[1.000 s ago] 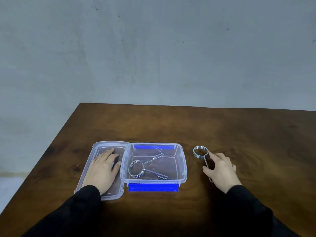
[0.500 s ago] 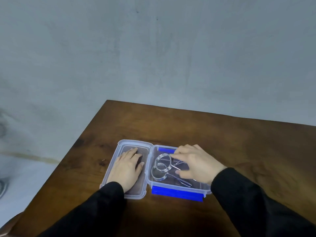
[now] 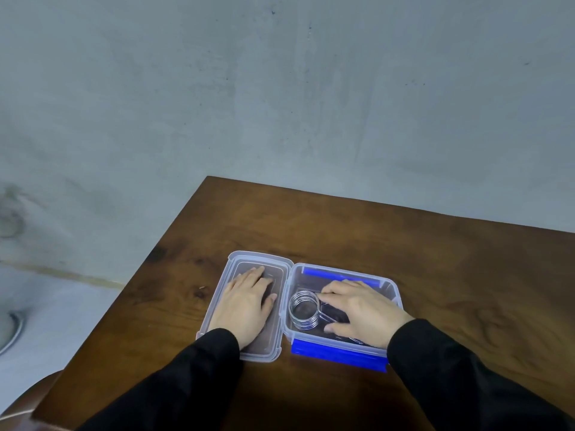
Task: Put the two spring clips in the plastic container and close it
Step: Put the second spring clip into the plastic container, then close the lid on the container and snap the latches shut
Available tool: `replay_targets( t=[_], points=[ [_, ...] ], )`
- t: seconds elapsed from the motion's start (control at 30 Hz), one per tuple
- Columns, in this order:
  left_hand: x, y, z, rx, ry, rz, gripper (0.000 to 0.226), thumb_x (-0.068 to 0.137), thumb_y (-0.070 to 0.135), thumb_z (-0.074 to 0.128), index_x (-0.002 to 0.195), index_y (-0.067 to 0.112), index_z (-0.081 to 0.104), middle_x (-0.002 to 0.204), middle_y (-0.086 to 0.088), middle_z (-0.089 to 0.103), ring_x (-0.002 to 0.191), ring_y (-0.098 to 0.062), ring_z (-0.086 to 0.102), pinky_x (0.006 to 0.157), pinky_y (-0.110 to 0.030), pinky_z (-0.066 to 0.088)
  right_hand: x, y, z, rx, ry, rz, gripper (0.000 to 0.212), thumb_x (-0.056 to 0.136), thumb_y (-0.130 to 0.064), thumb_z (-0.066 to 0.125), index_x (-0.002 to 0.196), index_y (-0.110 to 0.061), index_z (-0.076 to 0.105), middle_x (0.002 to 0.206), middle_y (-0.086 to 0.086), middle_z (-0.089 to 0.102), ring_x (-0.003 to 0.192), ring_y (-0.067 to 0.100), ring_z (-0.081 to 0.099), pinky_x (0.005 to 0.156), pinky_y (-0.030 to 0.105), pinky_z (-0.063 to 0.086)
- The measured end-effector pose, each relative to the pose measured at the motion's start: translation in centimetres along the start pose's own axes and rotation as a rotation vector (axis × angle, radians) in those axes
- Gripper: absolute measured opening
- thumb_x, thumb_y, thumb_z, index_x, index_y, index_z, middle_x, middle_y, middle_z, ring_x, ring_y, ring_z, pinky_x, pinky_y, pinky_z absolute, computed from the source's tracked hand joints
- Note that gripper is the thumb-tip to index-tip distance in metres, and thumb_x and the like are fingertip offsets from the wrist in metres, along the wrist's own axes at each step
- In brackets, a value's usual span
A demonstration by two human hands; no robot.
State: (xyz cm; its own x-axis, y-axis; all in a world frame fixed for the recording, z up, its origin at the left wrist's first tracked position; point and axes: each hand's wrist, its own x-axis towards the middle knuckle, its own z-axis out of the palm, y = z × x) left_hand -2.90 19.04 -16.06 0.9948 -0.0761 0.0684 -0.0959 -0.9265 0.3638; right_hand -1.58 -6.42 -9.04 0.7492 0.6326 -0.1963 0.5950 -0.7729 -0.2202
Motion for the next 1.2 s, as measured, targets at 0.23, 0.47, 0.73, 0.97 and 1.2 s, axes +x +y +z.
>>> replay_targets(
  t=[0.23, 0.47, 0.73, 0.97, 1.2],
  points=[
    [0.0, 0.0, 0.0, 0.007, -0.012, -0.004, 0.045, 0.100, 0.047, 0.040, 0.142, 0.030, 0.048, 0.156, 0.006, 0.037, 0.143, -0.015, 0.031, 0.116, -0.031, 0.013, -0.4, -0.5, 0.0, -0.001, 0.006, 0.049, 0.062, 0.093, -0.050, 0.060, 0.149, -0.031, 0.043, 0.150, -0.011, 0.045, 0.137, 0.012, 0.038, 0.112, 0.027, 0.033],
    [-0.1, 0.1, 0.1, 0.027, -0.019, -0.009, 0.046, 0.100, 0.047, 0.040, 0.142, 0.030, 0.048, 0.156, 0.006, 0.037, 0.143, -0.015, 0.031, 0.117, -0.032, 0.016, -1.4, -0.5, -0.8, 0.041, 0.036, 0.084, 0.070, 0.090, -0.062, 0.055, 0.151, -0.031, 0.039, 0.154, -0.012, 0.041, 0.141, 0.010, 0.034, 0.113, 0.027, 0.029],
    [-0.9, 0.2, -2.3, -0.109, 0.004, 0.025, 0.036, 0.099, 0.039, 0.050, 0.133, 0.029, 0.054, 0.148, 0.008, 0.048, 0.133, -0.013, 0.045, 0.112, -0.029, 0.033, -6.4, 2.1, -0.1, 0.408, 0.617, 0.493, 0.058, 0.089, -0.054, 0.045, 0.138, -0.024, 0.057, 0.140, -0.007, 0.054, 0.126, 0.005, 0.048, 0.094, 0.019, 0.042],
    [-7.6, -1.5, -3.9, 0.183, -0.054, 0.384, 0.023, 0.087, 0.059, 0.050, 0.091, 0.037, 0.055, 0.124, 0.015, 0.065, 0.114, -0.005, 0.057, 0.103, -0.027, 0.034, -7.8, 2.8, 3.4, 0.928, 0.482, 0.660, 0.043, 0.099, -0.037, 0.053, 0.141, -0.024, 0.053, 0.120, -0.004, 0.069, 0.103, 0.009, 0.067, 0.057, 0.020, 0.060],
    [-7.1, -3.0, -2.1, 0.227, -0.082, 0.441, 0.018, 0.093, 0.049, 0.046, 0.084, 0.035, 0.052, 0.141, 0.006, 0.057, 0.136, -0.008, 0.042, 0.116, -0.035, 0.022, -7.8, 2.3, 3.0, 0.942, 0.483, 0.643, 0.033, 0.103, -0.032, 0.048, 0.134, -0.029, 0.056, 0.108, -0.014, 0.071, 0.096, 0.005, 0.068, 0.059, 0.018, 0.059]
  ],
)
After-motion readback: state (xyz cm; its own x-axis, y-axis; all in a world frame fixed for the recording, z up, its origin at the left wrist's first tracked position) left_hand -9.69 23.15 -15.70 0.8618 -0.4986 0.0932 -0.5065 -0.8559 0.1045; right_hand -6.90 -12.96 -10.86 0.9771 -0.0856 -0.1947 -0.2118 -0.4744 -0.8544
